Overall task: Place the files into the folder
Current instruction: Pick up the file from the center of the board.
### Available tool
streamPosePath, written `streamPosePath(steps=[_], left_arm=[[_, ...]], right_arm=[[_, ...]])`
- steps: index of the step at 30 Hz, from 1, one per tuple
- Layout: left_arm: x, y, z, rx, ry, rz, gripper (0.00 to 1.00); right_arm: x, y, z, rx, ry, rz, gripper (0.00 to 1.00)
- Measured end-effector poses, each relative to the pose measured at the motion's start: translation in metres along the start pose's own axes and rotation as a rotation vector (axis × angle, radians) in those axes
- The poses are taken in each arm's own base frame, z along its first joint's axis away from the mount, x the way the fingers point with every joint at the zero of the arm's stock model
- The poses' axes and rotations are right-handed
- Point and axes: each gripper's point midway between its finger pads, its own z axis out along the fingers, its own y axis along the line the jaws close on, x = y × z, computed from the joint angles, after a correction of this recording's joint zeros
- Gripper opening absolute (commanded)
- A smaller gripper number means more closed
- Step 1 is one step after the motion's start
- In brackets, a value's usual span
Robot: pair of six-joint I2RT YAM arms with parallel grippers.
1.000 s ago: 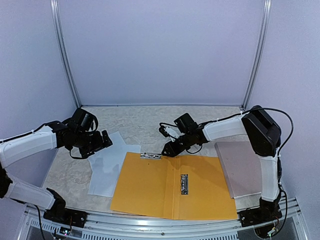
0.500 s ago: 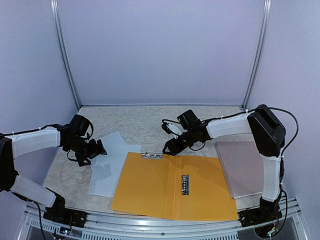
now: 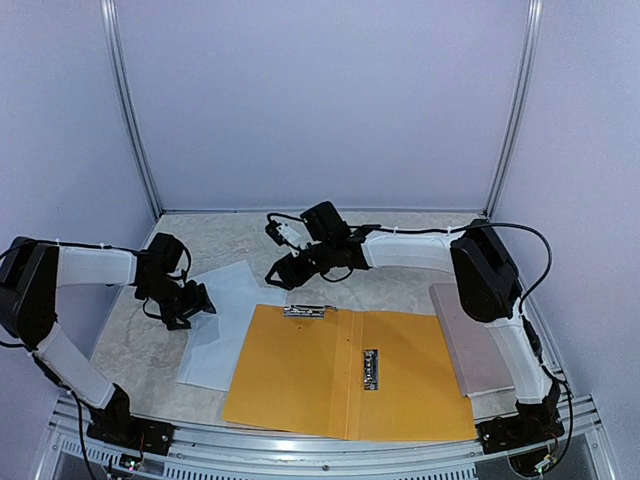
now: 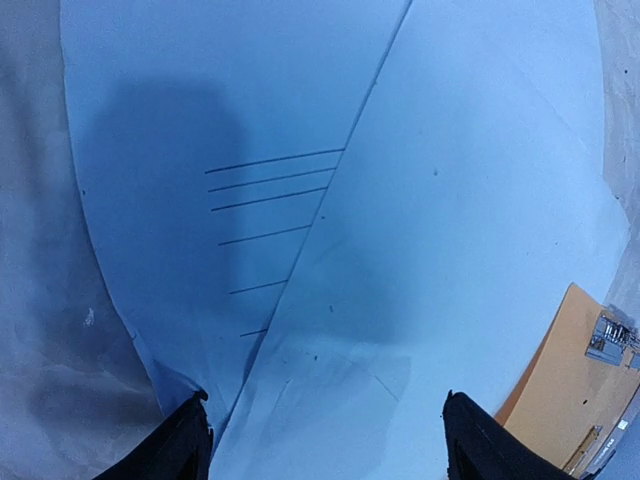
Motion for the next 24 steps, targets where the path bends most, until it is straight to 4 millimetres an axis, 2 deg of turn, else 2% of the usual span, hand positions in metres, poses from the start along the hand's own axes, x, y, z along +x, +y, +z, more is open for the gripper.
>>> streamPosePath(steps=[3,7,12,16,19,24], left_arm=[[-0.006,-0.007,0.004,0.033,-0.008,0.009,0.68],[-0.011,-0.015,0.008,0.071,-0.018,0.016,0.61],[-0.015,-0.023,0.012,0.117,-0.034,0.016,0.51],[-0.015,-0.029,0.017,0.128,-0.036,0.035,0.35],[-0.015,-0.035,0.022,0.138,-0.031,0.061,0.27],[-0.016,-0.043,0.027,0.158,-0.019,0.079,0.24]], right_arm=[[0.029,0.004,0.029,-0.024,0.059,0.019,0.55],[0.062,0.006,0.05,-0.039,0.127,0.042,0.52],[0.061,0.005,0.052,-0.039,0.125,0.055,0.49],[0.06,0.003,0.053,-0.027,0.12,0.059,0.49],[0.06,0.001,0.053,-0.019,0.118,0.064,0.49],[0.059,0.0,0.054,-0.015,0.113,0.066,0.48]])
